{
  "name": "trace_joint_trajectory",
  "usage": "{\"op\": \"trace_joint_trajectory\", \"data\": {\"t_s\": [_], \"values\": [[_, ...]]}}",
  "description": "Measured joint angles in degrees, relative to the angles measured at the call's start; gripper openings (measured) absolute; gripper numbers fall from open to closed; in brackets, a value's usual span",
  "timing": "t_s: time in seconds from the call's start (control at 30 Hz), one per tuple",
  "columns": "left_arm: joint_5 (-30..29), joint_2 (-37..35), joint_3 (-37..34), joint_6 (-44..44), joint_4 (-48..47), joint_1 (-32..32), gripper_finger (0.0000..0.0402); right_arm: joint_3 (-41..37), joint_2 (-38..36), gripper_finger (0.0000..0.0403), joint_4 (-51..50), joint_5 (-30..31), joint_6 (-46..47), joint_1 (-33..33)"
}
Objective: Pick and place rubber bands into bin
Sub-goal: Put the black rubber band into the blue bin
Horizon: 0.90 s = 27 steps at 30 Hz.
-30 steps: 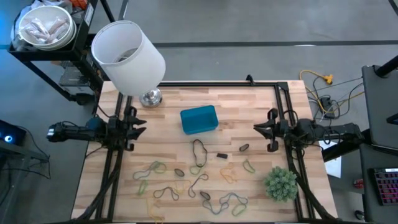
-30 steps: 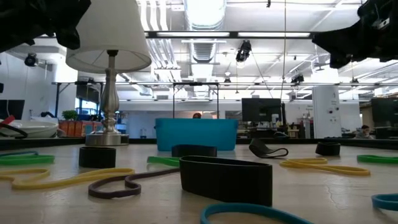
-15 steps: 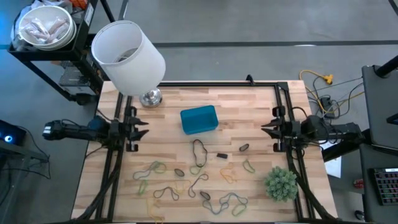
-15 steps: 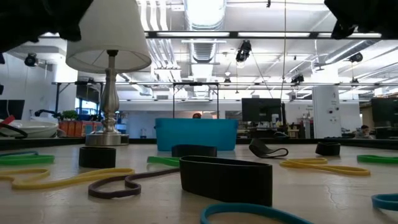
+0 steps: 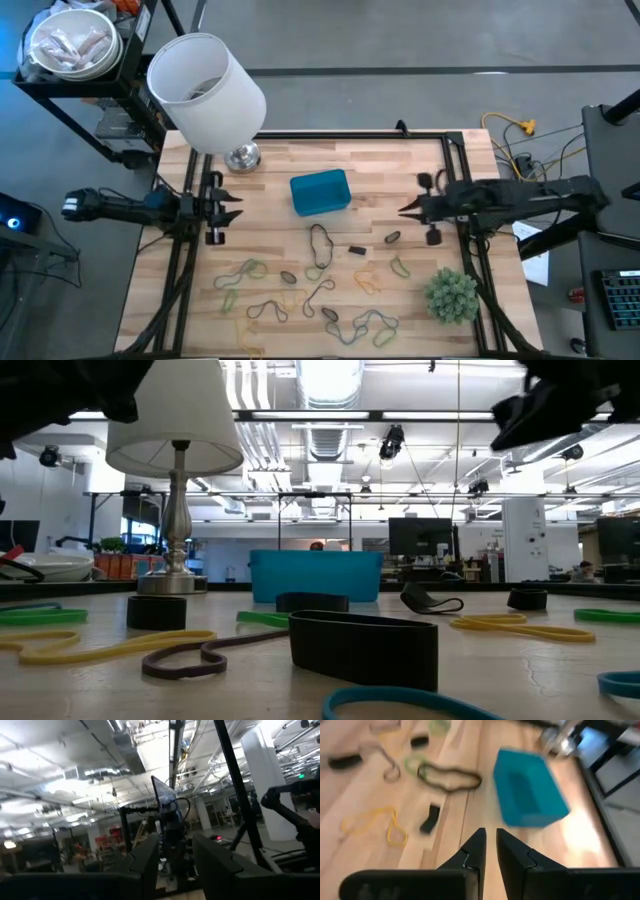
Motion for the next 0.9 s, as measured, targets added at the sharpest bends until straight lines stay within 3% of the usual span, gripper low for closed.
{"op": "trace_joint_trajectory", "data": {"t_s": [0.27,0.4,0.7,0.9], "values": [[0.09,5.02,0.0,-8.65,-1.63,-0.08,0.0105,3.59,14.96,0.0038,-3.51,1.48,3.17,0.0],[0.09,8.4,-0.02,-12.44,-1.78,-0.75,0.0105,3.65,17.55,0.0038,-5.05,4.69,4.68,0.09],[0.06,14.8,0.44,-12.69,-1.66,-2.05,0.0105,3.54,21.14,0.0039,-4.92,1.24,6.61,0.18],[0.0,15.89,1.36,-12.67,-1.16,-2.05,0.0105,3.35,23.51,0.0061,-4.84,2.46,7.8,1.42]]}}
